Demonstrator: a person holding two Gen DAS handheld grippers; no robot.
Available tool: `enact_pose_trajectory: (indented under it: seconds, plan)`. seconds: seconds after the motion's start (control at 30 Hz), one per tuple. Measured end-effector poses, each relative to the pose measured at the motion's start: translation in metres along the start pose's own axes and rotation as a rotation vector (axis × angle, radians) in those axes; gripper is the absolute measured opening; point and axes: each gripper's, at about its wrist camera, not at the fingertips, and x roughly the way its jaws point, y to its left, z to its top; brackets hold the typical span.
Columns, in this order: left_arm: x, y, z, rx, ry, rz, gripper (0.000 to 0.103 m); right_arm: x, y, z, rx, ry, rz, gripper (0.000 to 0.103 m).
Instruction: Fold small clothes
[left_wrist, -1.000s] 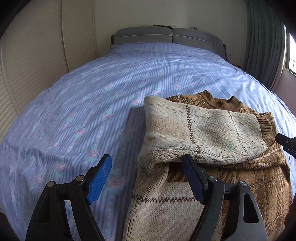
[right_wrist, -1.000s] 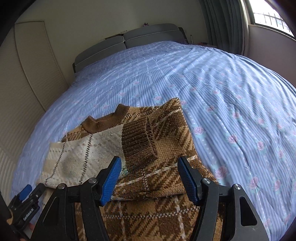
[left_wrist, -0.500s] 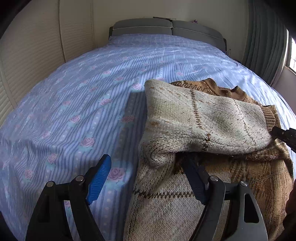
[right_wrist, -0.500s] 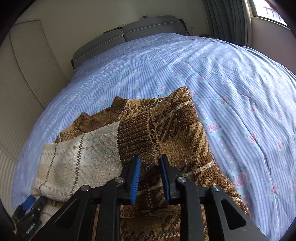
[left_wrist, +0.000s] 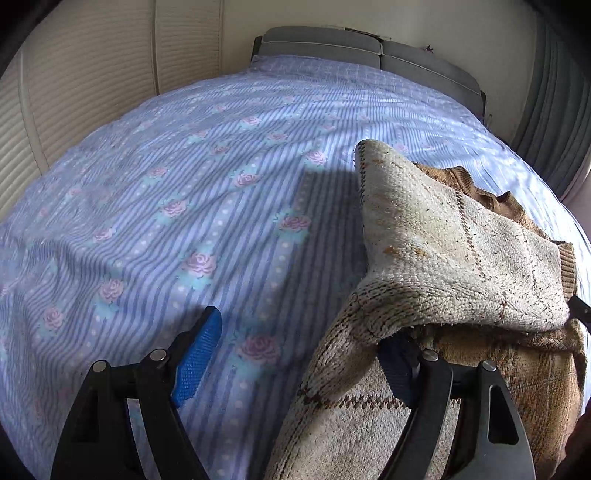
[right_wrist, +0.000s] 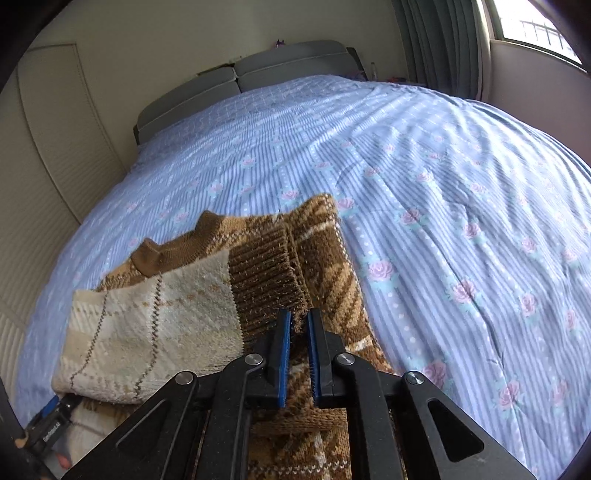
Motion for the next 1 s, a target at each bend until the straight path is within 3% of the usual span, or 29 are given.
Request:
enact_pose_trajectory:
  seconds: [0.2, 0.27, 0.33, 0.4, 0.5, 0.67, 0.87, 1.0]
  plan:
    - [-0.02, -0.006, -0.002, 0.0, -0.016, -0.026, 0.08, -0.002, 0.004, -0.007, -0.055, -0.002, -0.027, 0.014]
    - [-0.037, -0.013, -0.005, 0.01, -0.036, -0.043, 0.08, -0.009, 0.003, -0.005, -0.04, 0.0, -0.029, 0.023]
    - [-0.055, -0.023, -0.006, 0.026, -0.063, -0.07, 0.08, -0.022, 0.004, -0.003, -0.036, -0.039, -0.057, 0.048]
    - [-0.069, -0.034, -0.005, 0.041, -0.095, -0.096, 0.08, -0.038, 0.008, -0.001, -0.063, -0.104, -0.078, 0.054]
    - [-0.077, -0.054, 0.007, 0.069, -0.129, -0.147, 0.08, -0.055, 0.019, 0.006, -0.136, -0.184, -0.047, 0.054]
    - [-0.062, -0.079, 0.026, 0.101, -0.145, -0.213, 0.083, -0.048, 0.043, 0.01, -0.269, -0.175, 0.032, 0.053]
    - [-0.026, -0.084, 0.018, 0.134, -0.082, -0.186, 0.083, -0.018, 0.05, -0.007, -0.34, -0.085, 0.038, 0.053]
    - [-0.008, -0.082, 0.009, 0.155, -0.051, -0.137, 0.094, -0.001, 0.041, -0.018, -0.336, -0.024, 0.024, 0.054]
